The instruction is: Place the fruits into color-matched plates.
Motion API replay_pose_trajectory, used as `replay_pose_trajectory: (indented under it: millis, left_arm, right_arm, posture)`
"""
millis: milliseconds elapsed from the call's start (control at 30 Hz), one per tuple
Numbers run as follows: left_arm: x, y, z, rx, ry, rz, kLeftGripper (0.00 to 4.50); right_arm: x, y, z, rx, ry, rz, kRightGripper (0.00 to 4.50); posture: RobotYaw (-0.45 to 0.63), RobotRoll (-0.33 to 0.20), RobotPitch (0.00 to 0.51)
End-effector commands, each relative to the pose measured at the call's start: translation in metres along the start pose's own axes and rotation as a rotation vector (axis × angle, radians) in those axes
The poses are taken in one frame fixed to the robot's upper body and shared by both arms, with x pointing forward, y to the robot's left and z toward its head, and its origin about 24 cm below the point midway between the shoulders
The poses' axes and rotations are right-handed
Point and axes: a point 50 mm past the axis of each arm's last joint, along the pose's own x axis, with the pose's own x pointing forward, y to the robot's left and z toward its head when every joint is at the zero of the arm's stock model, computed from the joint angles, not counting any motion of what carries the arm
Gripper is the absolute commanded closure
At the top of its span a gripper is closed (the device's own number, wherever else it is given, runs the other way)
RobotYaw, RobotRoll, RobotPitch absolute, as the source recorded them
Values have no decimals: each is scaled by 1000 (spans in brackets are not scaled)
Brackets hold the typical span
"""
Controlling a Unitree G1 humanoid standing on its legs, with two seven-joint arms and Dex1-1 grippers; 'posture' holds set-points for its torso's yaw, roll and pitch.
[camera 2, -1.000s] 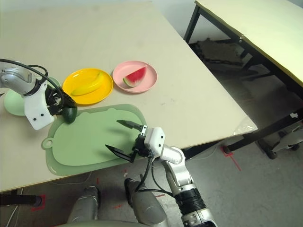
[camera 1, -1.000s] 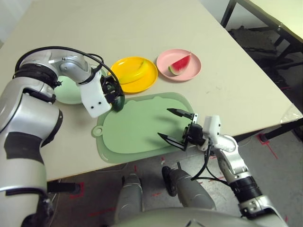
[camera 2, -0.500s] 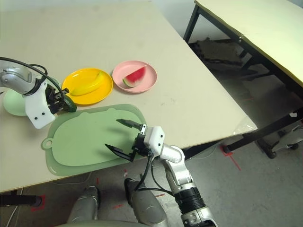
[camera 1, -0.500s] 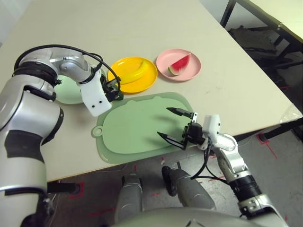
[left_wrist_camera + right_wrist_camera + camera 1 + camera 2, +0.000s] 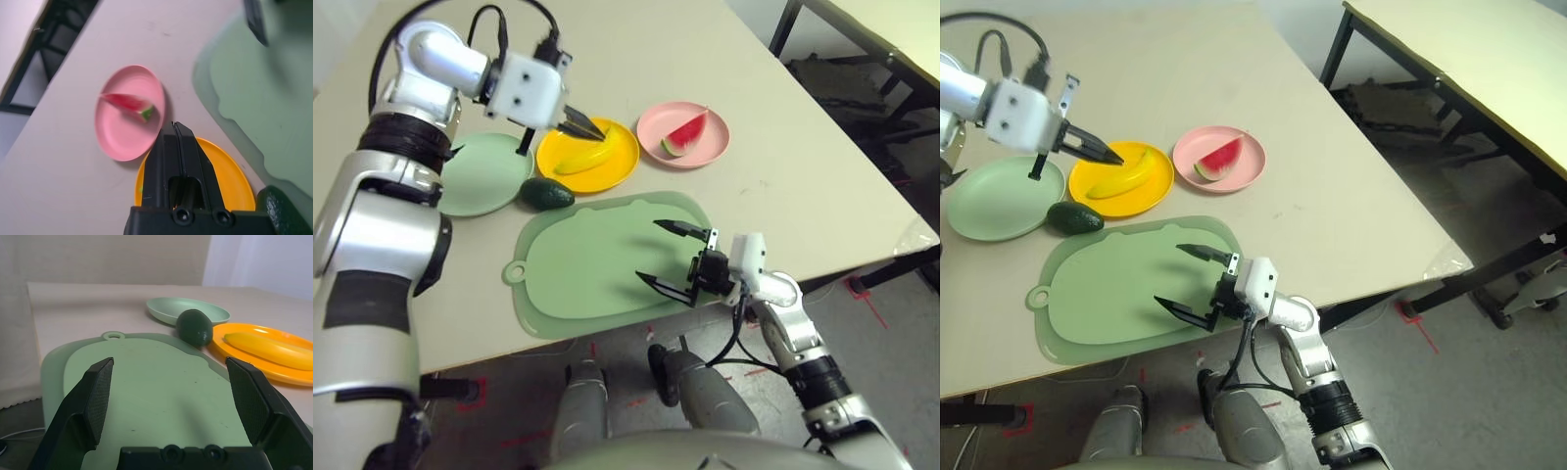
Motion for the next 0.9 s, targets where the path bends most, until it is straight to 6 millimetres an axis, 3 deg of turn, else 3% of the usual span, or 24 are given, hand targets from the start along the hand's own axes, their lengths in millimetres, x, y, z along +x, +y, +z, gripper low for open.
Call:
replay_pose_trajectory:
  millis: [33,200,433,667,767,900]
  left_arm:
    - [-24,-4,-9,-7,152,-13,3932]
    - [-42,-31,-29,-12,381,-162,2363]
    - [-34,-52,-47,-91,404,-201,28]
    - [-53,-59,-62,-261,448,52,9]
    - [-75,-66,-72,-445,384,357,9]
    - [-90,-92,-87,-655,275,639,9]
  right_arm:
    - [1,-5,0,9,2,-11,0]
    - [9,-7,1,32,-9,-70,0]
    - [20,-6,-2,20,2,-151,0]
    - [5,-5,-5,26,32,-241,0]
    - [-23,-29,1,-9,59,-415,0]
    - [-51,-64,13,-77,93,-591,0]
  posture:
    - [-89,0,141]
    - [-76,0,142]
    - [-97,0,147]
    - [-146,0,166]
    - [-163,0,183]
    - [-172,0,203]
